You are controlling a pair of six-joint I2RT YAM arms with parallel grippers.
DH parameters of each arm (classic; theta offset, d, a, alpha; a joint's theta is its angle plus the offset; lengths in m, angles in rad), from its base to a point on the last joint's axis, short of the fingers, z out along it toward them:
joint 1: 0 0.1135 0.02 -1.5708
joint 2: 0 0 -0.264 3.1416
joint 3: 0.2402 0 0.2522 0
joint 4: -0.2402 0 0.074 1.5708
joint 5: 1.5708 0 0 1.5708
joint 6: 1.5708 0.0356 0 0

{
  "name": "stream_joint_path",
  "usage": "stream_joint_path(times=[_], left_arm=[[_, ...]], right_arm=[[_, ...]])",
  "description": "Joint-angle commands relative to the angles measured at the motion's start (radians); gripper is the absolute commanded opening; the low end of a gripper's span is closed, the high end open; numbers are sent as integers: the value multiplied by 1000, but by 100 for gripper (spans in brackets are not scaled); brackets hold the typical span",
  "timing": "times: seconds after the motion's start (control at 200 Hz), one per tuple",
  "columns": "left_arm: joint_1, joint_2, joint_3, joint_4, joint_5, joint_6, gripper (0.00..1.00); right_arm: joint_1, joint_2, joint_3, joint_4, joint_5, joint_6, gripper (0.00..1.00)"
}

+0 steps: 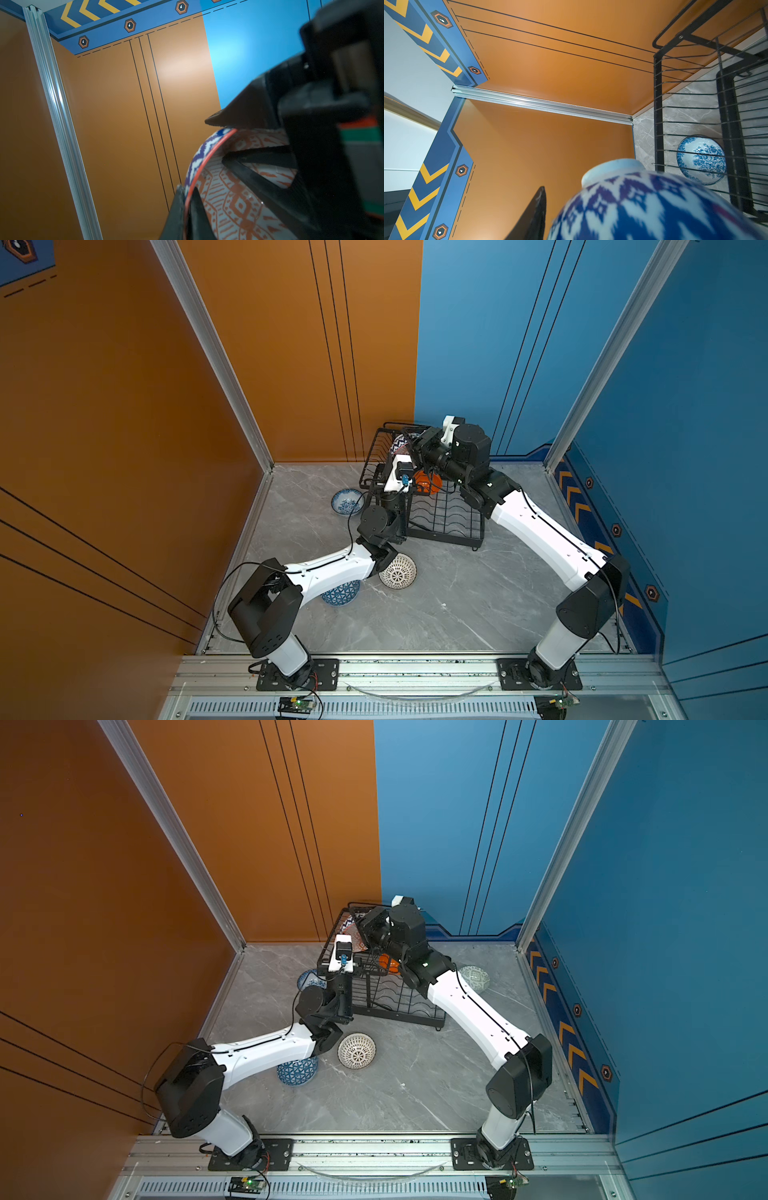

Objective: Load the bowls into the dish rack
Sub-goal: 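Grasp the patterned bowl's rim with the right gripper beside the left gripper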

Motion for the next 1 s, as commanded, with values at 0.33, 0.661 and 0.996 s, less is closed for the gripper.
stream_joint_path(times=[0.33, 0.661, 0.996], left_arm=[[19, 0, 23, 99, -34, 10, 0], [1, 0, 19, 101, -22, 13, 0], [1, 0, 11, 95, -31, 14, 0]], right_arm=[[-30, -87, -30, 9, -5, -40, 34], [-34, -58, -18, 26, -16, -16, 29], [-29, -44, -23, 48, -27, 1, 1]])
